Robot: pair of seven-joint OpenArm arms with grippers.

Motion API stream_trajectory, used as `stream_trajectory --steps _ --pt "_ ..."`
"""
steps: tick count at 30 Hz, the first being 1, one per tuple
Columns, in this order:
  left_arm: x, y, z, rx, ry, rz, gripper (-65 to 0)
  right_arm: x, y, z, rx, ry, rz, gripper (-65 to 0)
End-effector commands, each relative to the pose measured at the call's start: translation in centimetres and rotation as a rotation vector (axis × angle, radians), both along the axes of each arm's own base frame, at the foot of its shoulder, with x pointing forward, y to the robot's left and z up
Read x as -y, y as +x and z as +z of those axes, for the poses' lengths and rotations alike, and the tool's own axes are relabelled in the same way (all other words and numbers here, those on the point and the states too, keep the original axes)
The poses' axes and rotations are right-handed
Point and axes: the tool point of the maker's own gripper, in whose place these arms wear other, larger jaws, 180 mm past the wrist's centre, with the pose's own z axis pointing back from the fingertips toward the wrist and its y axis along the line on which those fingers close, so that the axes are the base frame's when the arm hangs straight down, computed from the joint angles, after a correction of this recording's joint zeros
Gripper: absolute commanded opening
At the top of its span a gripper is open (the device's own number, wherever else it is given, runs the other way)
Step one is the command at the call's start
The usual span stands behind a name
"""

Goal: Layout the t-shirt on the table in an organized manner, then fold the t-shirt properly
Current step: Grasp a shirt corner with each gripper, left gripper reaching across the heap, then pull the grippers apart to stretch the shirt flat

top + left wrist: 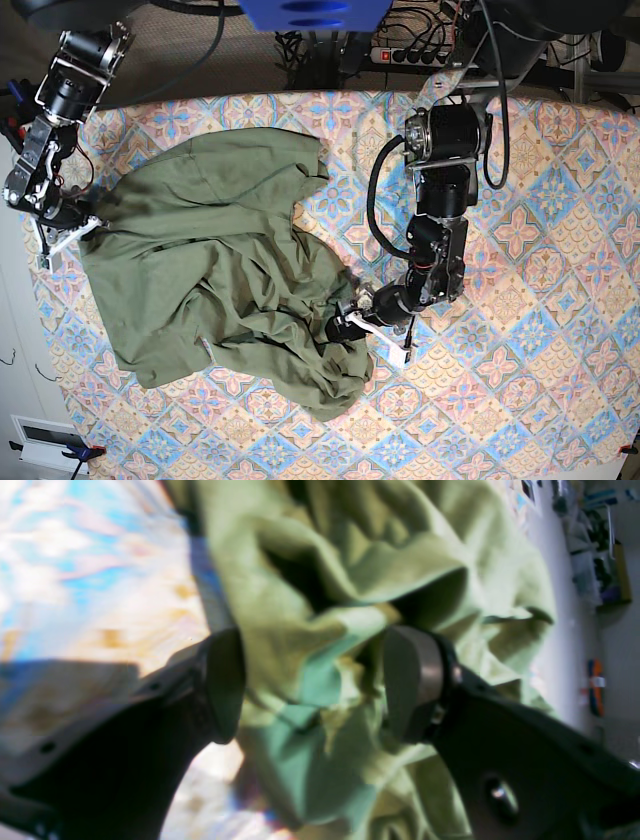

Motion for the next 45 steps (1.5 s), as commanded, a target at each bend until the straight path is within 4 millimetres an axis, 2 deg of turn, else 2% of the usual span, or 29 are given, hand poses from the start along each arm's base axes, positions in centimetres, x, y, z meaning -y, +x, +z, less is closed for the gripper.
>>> stream_trajectory --steps 1,3,4,7,10,12,14,16,20,23,29,34,35,42,44,45 --pt "0.6 1.7 2.7 0.076 -0.008 -0.012 -28.5 1.0 1.2 2.1 0.058 -0.029 -0.001 -63.9" --pt "1.4 1.4 2.6 0.079 0.017 -0.049 -36.1 1.0 1.3 2.1 0.059 -0.029 0.000 -63.9" --pt "1.7 1.3 2.5 0.080 0.026 -0.063 -41.8 1.0 1.3 2.1 0.059 -0.029 0.000 -63.9" --pt "1.8 1.2 2.4 0.080 0.033 -0.073 -65.0 1.0 1.3 2.1 0.059 -0.029 0.000 -63.9" --pt "1.6 1.0 2.3 0.076 0.035 -0.073 -65.0 1.0 1.2 2.0 0.057 -0.028 -0.001 -63.9" --pt "-0.1 1.5 2.6 0.092 0.050 -0.051 -65.0 1.1 1.2 2.0 0.056 -0.026 -0.003 -63.9" --pt "-2.0 1.0 3.1 0.117 0.039 -0.022 -65.0 1.0 1.2 1.9 0.055 -0.028 -0.002 -63.9" --pt "-4.5 0.5 5.4 0.183 0.037 -0.005 -65.0 1.1 1.1 1.9 0.055 -0.030 -0.005 -63.9" --pt "-8.3 -2.2 9.6 0.317 0.048 0.001 -65.0 1.3 1.1 1.9 0.053 -0.029 -0.008 -63.9" --pt "-11.2 -5.3 10.0 0.336 0.067 0.013 -65.0 1.3 0.5 0.6 0.018 -0.004 -0.022 -63.9" --pt "-16.1 -12.0 9.3 0.299 0.109 0.081 -65.0 1.5 4.8 3.3 0.105 0.031 -0.041 -63.9" --pt "-18.3 -17.6 7.6 0.228 0.181 0.115 -65.0 1.4 4.6 2.2 0.079 0.058 -0.055 -63.9" --pt "-18.6 -18.7 6.9 0.205 0.196 0.118 -65.0 1.4 4.4 1.8 0.072 0.064 -0.059 -63.9" --pt "-19.1 -24.2 1.9 0.012 0.210 0.101 -65.0 1.7 7.1 2.7 0.102 0.083 -0.083 -63.9" --pt "-19.4 -24.9 1.6 -0.019 0.227 0.072 -65.0 2.0 6.9 2.6 0.085 0.055 -0.078 -63.9" --pt "-19.4 -25.0 1.8 -0.026 0.237 0.051 -63.0 2.1 6.9 2.8 0.088 0.050 -0.077 -63.9"
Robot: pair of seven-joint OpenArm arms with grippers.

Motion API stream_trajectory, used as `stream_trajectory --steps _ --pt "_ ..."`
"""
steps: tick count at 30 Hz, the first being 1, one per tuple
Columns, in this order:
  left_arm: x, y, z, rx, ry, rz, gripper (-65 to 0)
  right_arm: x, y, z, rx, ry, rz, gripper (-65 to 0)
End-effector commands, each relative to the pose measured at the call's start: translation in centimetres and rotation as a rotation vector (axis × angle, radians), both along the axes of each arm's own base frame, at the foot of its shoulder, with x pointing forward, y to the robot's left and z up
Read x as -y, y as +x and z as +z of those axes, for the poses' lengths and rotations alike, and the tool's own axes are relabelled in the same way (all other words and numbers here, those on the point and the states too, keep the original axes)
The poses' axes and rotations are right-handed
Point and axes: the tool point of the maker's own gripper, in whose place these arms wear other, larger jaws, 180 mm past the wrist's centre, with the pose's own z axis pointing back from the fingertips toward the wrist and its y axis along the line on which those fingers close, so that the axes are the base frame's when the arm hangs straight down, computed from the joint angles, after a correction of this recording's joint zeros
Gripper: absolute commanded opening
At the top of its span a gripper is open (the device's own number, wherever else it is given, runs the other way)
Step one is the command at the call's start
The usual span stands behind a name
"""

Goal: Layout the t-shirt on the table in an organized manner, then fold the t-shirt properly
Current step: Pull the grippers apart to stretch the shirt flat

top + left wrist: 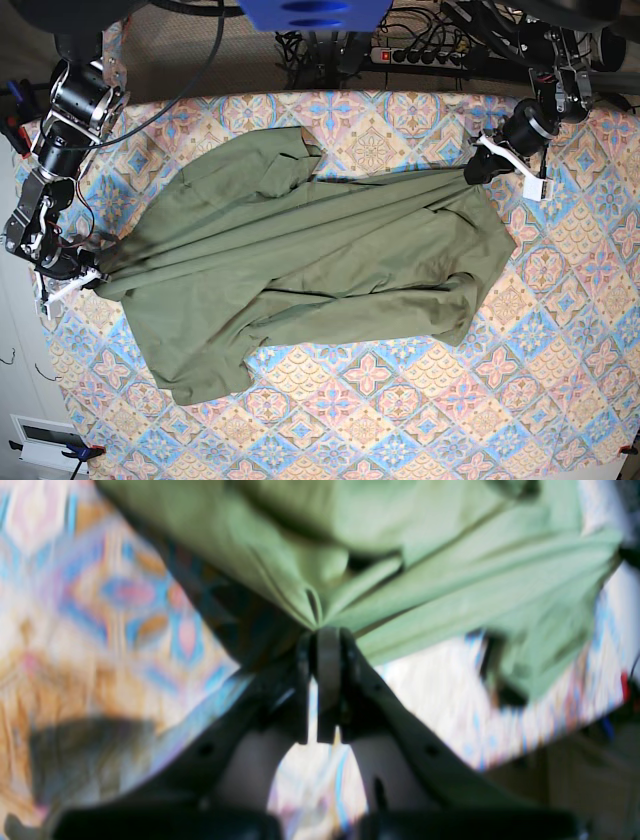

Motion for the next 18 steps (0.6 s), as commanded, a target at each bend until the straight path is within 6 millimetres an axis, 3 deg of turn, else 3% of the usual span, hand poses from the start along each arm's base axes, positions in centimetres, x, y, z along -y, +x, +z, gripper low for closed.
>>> stream_trajectory --steps 1,6,9,11,15,18 --pt "-0.6 1.0 1.9 0.054 0.023 -0.014 -60.8 2.0 0.6 2.0 0.039 -0.052 -0.025 -63.9" --pt "-2.6 1.7 5.4 0.111 0.066 -0.023 -40.4 1.9 1.0 2.8 0.063 -0.067 -0.017 -63.9" --pt "-4.2 2.6 7.0 0.142 0.090 -0.017 -30.1 1.9 -0.1 1.7 0.034 -0.066 -0.017 -63.9" --pt "-4.9 3.9 8.1 0.178 0.113 -0.020 -27.0 1.9 -1.0 0.8 0.012 -0.067 -0.016 -63.9" --pt "-6.4 7.4 8.2 0.203 0.121 0.026 -26.9 1.8 -1.3 0.5 0.004 -0.067 -0.015 -63.9" --pt "-5.1 10.8 6.9 0.179 0.119 -0.015 -26.9 0.9 -1.1 0.0 0.004 -0.049 -0.009 -63.9"
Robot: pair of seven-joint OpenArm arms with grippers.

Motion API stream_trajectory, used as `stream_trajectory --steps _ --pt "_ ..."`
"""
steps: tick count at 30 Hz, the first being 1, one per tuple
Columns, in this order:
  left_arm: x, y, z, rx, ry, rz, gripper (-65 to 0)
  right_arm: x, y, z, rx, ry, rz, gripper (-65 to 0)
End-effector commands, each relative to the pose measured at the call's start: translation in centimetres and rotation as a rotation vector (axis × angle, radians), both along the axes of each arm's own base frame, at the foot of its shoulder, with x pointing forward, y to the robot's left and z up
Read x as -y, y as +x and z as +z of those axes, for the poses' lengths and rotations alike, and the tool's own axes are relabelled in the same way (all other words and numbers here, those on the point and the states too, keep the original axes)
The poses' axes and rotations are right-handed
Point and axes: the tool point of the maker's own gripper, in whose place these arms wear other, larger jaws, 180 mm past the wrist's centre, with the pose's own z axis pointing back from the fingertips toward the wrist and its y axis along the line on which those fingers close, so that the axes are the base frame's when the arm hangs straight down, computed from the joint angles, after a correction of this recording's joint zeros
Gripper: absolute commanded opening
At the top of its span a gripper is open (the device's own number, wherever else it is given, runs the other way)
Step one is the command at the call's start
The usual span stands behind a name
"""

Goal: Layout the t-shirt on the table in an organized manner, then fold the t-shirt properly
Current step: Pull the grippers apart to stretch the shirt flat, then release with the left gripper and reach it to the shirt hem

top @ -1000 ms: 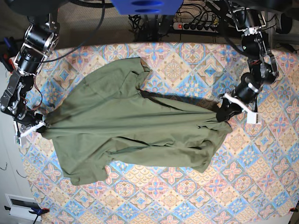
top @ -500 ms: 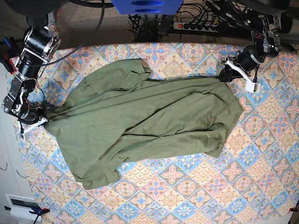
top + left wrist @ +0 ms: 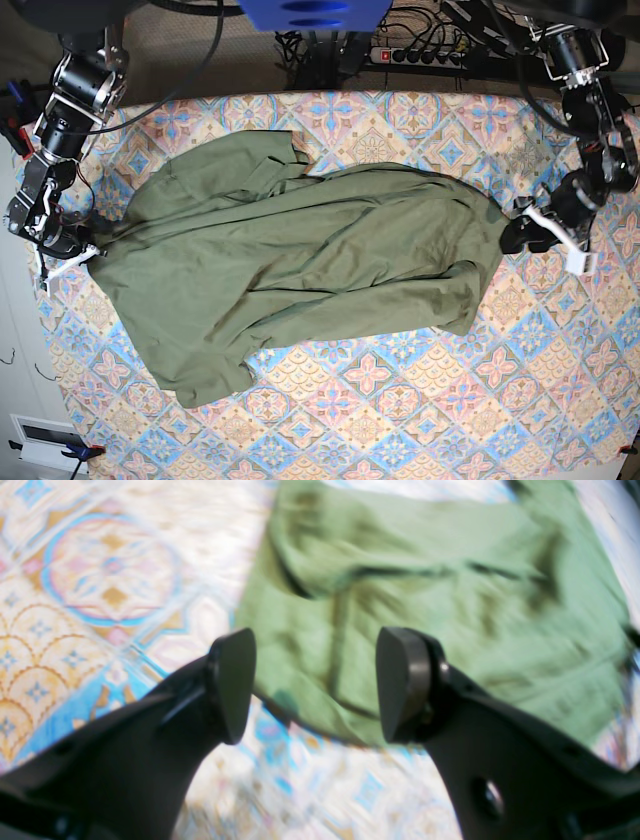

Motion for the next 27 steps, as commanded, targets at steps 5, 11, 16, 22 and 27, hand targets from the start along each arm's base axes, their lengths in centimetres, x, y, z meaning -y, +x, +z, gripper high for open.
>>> stream_trajectory --steps 5,11,16,22,27 --pt "4.3 5.1 -1.1 -0.015 -0.009 -0.104 -26.5 0.1 1.0 1.3 0.038 -0.006 0.004 -63.9" --pt "7.9 7.5 -4.3 -0.036 0.046 -0.145 -26.8 0.1 1.0 1.3 0.038 -0.006 0.004 -63.9" --pt "8.6 7.9 -5.1 -0.052 0.047 -0.147 -27.1 0.1 1.0 1.3 0.038 -0.006 0.004 -63.9" --pt "4.4 7.7 -4.6 -0.034 0.016 -0.012 -27.1 0.1 1.0 1.3 0.038 -0.006 0.004 -63.9" --pt "0.3 7.9 -3.2 0.010 -0.031 0.126 -26.5 0.1 1.0 1.3 0.038 -0.006 0.004 -63.9"
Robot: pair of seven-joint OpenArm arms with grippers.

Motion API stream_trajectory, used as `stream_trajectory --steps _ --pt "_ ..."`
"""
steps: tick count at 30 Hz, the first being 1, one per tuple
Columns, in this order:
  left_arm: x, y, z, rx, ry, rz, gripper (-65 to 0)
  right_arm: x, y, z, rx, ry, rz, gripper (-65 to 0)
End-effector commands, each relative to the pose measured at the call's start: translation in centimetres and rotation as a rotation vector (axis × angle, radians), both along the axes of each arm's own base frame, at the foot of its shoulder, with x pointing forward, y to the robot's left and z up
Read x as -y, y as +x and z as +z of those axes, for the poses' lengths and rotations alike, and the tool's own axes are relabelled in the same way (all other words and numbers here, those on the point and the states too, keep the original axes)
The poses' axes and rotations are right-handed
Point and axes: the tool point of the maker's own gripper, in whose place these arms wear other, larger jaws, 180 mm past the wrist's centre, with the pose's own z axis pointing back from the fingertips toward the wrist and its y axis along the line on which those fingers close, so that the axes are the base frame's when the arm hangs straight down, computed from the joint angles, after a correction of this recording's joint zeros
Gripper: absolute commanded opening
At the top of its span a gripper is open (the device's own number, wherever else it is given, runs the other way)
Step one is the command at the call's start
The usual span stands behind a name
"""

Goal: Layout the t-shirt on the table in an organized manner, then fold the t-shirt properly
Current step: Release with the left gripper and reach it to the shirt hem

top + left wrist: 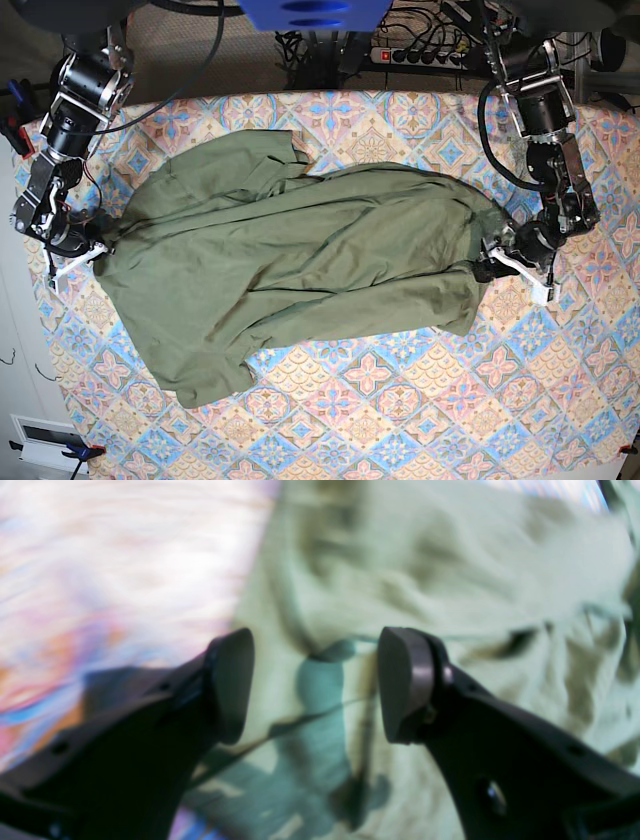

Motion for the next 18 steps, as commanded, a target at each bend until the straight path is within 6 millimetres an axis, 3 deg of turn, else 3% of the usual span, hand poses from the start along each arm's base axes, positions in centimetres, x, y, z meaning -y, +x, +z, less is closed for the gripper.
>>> stream_trajectory --steps 1,4,10,13,18 --pt "-0.6 1.7 2.5 0.084 -0.009 0.018 -26.4 1.1 1.4 2.1 0.060 -0.025 -0.005 -63.9" --pt "-0.7 2.6 3.3 0.109 -0.014 0.026 -26.4 1.0 1.5 2.1 0.061 -0.024 -0.005 -63.9" --pt "1.4 4.7 0.7 0.023 -0.149 0.050 -26.4 1.0 1.6 2.2 0.064 -0.023 -0.004 -63.9" --pt "2.4 5.8 0.8 0.050 -0.181 0.061 -26.4 1.0 1.6 2.2 0.064 -0.023 -0.004 -63.8" --pt "4.9 5.7 -1.0 0.012 -0.187 0.014 -27.1 1.0 1.6 2.2 0.065 -0.021 -0.004 -63.8"
